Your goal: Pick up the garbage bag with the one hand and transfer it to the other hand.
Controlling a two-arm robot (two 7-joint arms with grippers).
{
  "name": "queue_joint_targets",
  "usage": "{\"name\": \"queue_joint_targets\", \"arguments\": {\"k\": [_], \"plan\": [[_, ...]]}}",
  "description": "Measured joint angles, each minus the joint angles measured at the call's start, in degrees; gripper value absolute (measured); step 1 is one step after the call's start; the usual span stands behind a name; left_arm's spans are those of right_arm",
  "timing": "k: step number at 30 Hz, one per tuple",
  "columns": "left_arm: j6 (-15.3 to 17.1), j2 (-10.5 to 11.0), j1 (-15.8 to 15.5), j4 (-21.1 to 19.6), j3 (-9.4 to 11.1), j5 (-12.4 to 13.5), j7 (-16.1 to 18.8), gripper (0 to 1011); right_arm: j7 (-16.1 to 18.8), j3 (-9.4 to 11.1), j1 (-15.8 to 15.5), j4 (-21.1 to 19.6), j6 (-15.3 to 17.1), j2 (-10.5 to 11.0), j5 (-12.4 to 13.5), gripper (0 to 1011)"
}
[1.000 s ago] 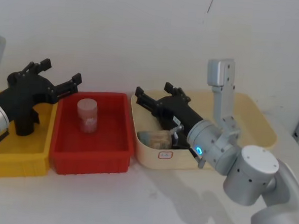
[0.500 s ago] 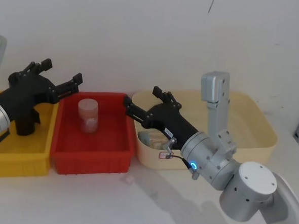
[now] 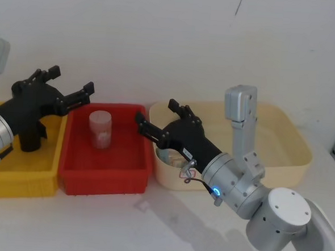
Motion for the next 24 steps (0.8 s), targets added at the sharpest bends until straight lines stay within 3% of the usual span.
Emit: {"name": "queue_joint_targets", "arguments": {"k": [24], "plan": [[0.00,0.00,0.00,0.00,0.00,0.00,0.00,1001,0.34,-0.33,-0.45,-0.41,-0.70,0.15,-0.07,1000]]}}
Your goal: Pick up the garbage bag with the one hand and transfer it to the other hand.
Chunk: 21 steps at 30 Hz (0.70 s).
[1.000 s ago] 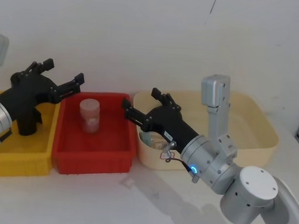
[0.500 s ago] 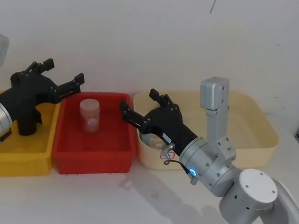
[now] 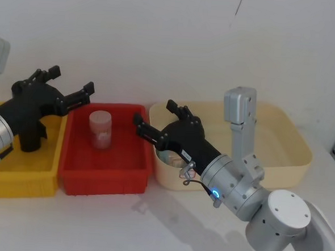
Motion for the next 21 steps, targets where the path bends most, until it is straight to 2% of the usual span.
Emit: {"name": "queue_joint_targets", "arguments": {"k": [21], "plan": [[0.00,0.00,0.00,0.00,0.00,0.00,0.00,1001,0.03,0.00,-0.07,-0.07,-0.09,0.00,0.01,1000]]}}
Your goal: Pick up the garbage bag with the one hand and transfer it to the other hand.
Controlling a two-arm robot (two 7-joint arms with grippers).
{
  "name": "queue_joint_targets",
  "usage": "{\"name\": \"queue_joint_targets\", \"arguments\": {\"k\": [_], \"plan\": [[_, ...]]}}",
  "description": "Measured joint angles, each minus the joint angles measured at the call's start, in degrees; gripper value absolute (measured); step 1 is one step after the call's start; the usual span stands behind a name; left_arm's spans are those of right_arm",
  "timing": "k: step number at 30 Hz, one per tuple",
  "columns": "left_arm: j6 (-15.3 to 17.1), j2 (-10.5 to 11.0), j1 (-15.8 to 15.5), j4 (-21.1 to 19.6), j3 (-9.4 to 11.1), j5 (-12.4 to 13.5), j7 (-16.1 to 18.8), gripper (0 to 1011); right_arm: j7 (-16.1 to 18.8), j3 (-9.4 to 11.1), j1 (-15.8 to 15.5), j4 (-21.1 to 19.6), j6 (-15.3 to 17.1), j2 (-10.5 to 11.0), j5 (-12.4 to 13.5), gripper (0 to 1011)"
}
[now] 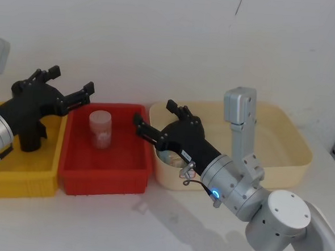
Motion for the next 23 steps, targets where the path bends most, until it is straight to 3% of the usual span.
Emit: {"name": "queue_joint_targets", "arguments": {"k": [23], "plan": [[0.00,0.00,0.00,0.00,0.00,0.00,0.00,1001,0.00,0.00,0.00,0.01,0.00,0.00,0.00,1000]]}}
